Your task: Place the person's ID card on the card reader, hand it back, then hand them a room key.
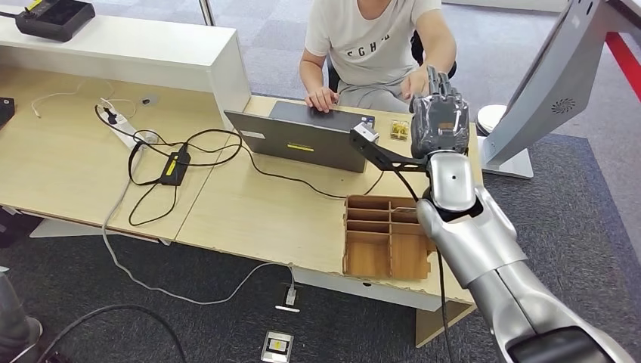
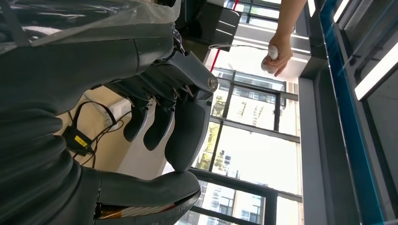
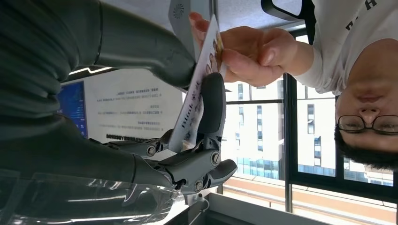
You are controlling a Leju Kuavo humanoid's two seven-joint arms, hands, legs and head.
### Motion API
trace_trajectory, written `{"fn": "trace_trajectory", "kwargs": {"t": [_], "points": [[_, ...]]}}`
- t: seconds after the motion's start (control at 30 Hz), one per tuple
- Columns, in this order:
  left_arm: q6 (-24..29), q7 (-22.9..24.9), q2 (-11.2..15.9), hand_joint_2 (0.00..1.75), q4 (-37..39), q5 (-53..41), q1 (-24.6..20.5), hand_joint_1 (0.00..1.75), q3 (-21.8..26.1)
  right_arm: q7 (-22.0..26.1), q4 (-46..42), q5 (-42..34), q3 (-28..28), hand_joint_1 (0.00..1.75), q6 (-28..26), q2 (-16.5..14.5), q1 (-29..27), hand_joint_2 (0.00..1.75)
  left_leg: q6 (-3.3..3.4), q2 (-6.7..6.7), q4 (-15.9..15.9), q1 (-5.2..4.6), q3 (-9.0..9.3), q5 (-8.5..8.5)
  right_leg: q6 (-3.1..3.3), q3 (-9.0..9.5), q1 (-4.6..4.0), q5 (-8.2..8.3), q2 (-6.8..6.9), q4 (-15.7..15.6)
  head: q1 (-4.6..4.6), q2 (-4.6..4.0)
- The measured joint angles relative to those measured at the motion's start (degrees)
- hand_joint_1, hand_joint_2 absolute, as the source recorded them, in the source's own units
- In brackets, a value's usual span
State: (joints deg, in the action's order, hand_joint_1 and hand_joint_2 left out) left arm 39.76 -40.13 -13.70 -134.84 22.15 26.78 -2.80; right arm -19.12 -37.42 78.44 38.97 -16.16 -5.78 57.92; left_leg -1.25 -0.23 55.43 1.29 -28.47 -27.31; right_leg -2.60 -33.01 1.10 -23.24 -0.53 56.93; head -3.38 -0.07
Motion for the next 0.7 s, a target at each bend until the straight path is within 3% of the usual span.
{"fn": "trace_trajectory", "kwargs": {"t": [0.4, 0.57, 0.7], "points": [[0.0, 0.0, 0.3, 1.75, 0.0, 0.6, -0.1, 1.34, -0.3, 0.7, -2.3, -1.6, -0.4, 0.00, -4.0, 1.8, -0.6, 1.75, 0.00, 0.01, 0.0, 0.00, 0.05, 0.00, 0.00, 0.00, 0.00, 0.01, -0.01, 0.0, 0.00, 0.00], [0.0, 0.0, 0.4, 1.75, 0.0, 0.2, -0.2, 1.35, -0.5, 1.9, -9.2, -1.8, -1.2, 0.00, -3.1, 4.4, -3.9, 1.75, 0.00, 0.01, 0.0, -0.01, 0.08, 0.00, 0.00, 0.00, 0.00, 0.01, -0.02, 0.0, 0.00, 0.00], [0.0, 0.0, 0.6, 1.75, 0.0, -0.2, 0.0, 1.35, -0.4, 2.6, -18.8, -2.3, -2.4, 0.00, -0.6, 7.4, -10.0, 1.75, 0.01, -0.01, 0.0, -0.01, 0.08, -0.02, 0.00, 0.02, 0.00, 0.00, -0.01, -0.1, 0.01, 0.00]]}}
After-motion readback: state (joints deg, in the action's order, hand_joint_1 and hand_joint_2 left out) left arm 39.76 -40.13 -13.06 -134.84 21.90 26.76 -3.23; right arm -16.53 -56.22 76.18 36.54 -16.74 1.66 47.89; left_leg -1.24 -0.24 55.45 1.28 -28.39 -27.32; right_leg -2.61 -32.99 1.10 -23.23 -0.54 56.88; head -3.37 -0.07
